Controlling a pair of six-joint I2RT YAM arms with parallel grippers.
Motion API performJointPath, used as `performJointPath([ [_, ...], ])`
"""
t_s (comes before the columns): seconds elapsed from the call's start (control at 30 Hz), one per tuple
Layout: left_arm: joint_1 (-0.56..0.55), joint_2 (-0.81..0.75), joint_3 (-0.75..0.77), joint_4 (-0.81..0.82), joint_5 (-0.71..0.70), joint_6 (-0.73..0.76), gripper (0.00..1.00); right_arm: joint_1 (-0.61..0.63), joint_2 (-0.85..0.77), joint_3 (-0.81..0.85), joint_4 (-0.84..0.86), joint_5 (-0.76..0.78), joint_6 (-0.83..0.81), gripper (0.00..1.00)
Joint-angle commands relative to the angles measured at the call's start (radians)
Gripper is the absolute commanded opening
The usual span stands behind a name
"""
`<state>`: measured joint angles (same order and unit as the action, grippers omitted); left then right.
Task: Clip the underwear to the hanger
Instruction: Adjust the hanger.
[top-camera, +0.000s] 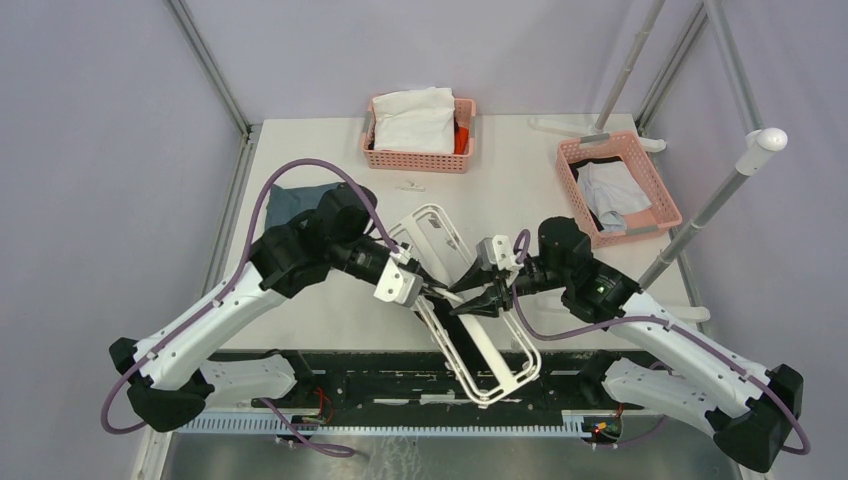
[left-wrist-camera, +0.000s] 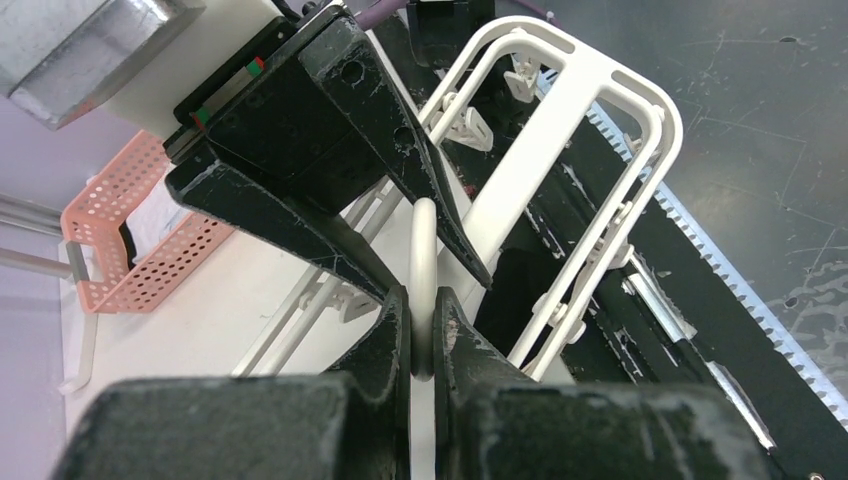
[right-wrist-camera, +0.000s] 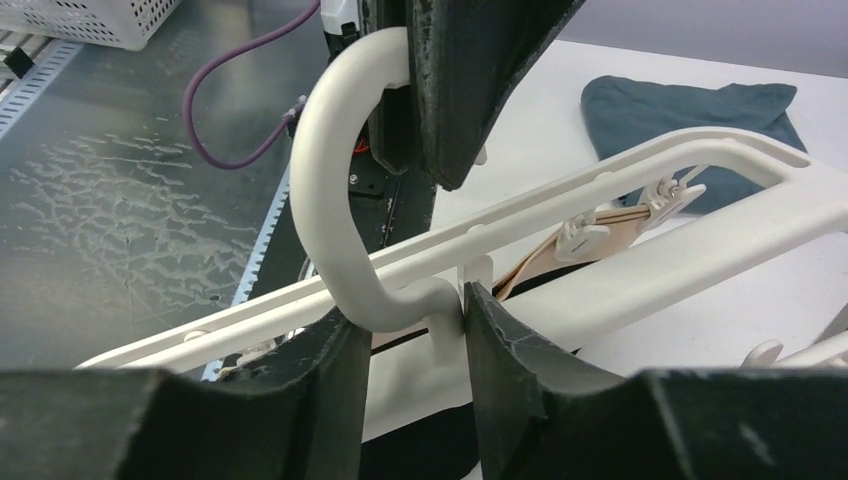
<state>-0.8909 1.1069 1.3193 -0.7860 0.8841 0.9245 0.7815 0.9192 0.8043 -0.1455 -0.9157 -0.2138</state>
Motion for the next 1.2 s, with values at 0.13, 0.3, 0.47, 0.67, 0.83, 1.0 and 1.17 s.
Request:
performJointPath([
  [0.13,0.002,-0.054,0.071,0.074,0.093,0.046,0.03,0.005,-0.008,-0.025,0.129,-0.009,0.073,0.30],
  [0.3,0.001,-0.085,0.031,0.177,0.059,-0.045,0.03,0.008,-0.005,-0.042,0.197,0.047,0.145,0.10],
  [0.47,0.002,-0.172,-0.115,0.467,-0.044,-0.245,0.06,0.011,-0.013,-0.062,0.283,0.135,0.228,0.01],
  [0.67,0.002,-0.232,-0.245,0.753,-0.191,-0.474,0.57,0.018,-0.047,-0.115,0.428,0.300,0.287,0.00],
  [0.83,0.001,-0.274,-0.341,0.967,-0.420,-0.722,0.91,0.021,-0.062,-0.161,0.526,0.557,0.278,0.01],
  [1.0,0.001,-0.258,-0.368,1.067,-0.799,-1.082,0.82,0.021,-0.028,-0.189,0.639,0.800,0.243,0.00],
  [1.17,0.001,-0.150,-0.267,0.915,-1.060,-1.327,0.77,0.022,0.050,-0.197,0.769,0.939,0.223,0.00],
])
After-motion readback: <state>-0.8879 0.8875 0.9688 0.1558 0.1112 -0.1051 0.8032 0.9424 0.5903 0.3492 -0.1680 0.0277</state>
